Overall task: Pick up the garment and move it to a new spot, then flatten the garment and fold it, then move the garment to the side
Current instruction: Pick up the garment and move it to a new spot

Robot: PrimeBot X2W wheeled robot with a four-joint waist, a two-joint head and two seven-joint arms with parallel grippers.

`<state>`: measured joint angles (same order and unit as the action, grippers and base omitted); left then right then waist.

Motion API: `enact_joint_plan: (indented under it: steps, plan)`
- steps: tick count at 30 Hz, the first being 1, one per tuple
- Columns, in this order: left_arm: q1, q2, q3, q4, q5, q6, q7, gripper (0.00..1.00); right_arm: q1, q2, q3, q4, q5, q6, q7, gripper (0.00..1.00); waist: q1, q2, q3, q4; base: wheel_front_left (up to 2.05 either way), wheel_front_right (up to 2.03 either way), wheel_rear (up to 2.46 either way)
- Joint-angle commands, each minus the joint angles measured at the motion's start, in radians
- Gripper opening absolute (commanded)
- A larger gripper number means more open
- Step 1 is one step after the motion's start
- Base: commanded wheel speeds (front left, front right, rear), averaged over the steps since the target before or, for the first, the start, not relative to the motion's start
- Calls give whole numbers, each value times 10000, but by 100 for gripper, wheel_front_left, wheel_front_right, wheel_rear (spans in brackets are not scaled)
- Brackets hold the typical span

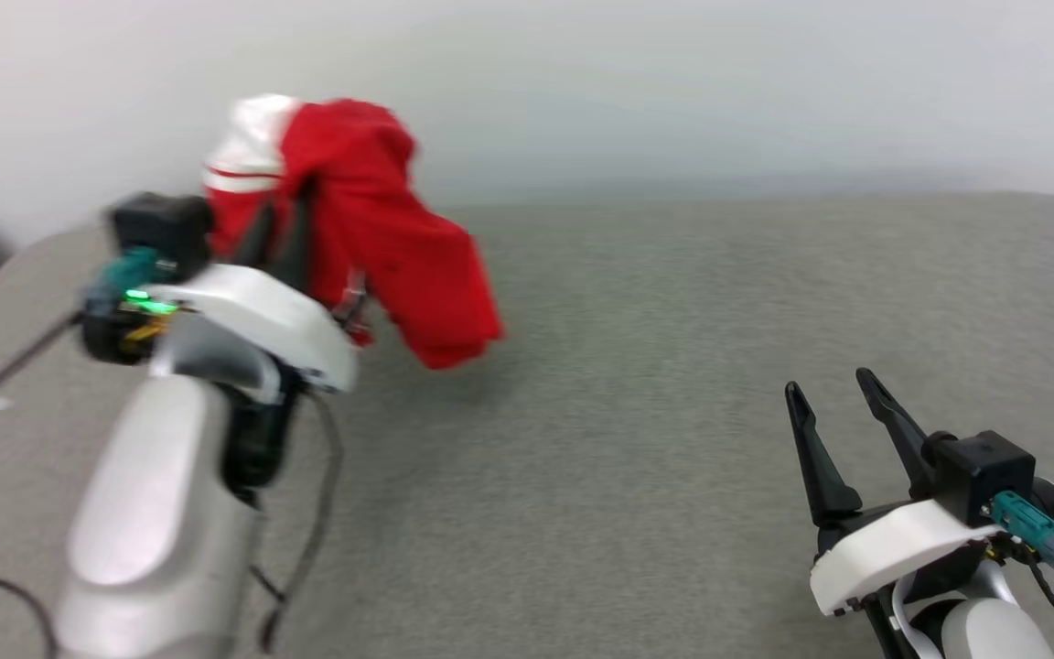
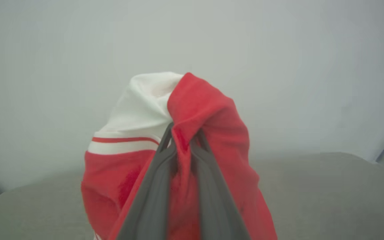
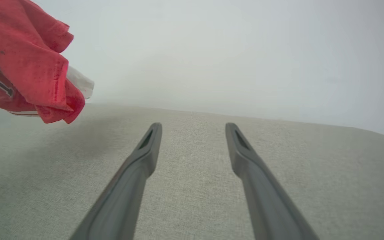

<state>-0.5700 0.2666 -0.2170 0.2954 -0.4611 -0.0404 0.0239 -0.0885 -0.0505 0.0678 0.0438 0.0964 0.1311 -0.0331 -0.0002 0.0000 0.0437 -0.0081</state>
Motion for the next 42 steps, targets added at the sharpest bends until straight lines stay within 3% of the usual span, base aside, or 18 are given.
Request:
enact_joint_plan:
  steps: [1,7,13,14,15,16,17,25,34,42]
  plan:
    - [173,-203,-200,-79,31,-54,40,0,169,4,-49,-71,32,-7,49,100,2,0,-151,-757,0,0,0]
    - [837,-1232,-1528,21,59,-370,221,0,330,3,-272,-301,91,-7,150,100,2,0,226,-1507,0,0,0]
    - [2337,-1644,-2329,601,-162,-449,226,0,442,6,-458,-497,111,-5,160,100,2,0,639,-1811,0,0,0]
    - [2549,-1647,-2451,725,-100,-451,192,10,463,6,-494,-509,122,-7,142,100,2,0,670,-1793,0,0,0]
    - [2724,-1657,-2534,842,-87,-456,158,38,491,5,-521,-515,128,-7,131,100,2,0,696,-1754,0,0,0]
    - [2852,-1659,-2635,935,-47,-464,116,78,496,5,-542,-511,125,-7,122,100,2,0,714,-1695,0,0,0]
    - [2954,-1649,-2714,1009,16,-477,33,100,489,6,-540,-507,140,-5,114,100,2,0,716,-1618,0,0,0]
    - [2878,-1603,-2758,461,572,-187,-1586,100,372,4,-560,-523,54,-7,170,100,2,0,385,-755,0,0,0]
    - [3038,-1396,-2002,-358,710,639,-2534,100,676,2,-803,-677,-29,-7,399,100,2,0,-145,34,0,0,0]
    - [4106,-551,-812,-1024,668,1498,-2773,100,1069,4,-840,-754,42,-7,543,100,2,0,-506,338,0,0,0]
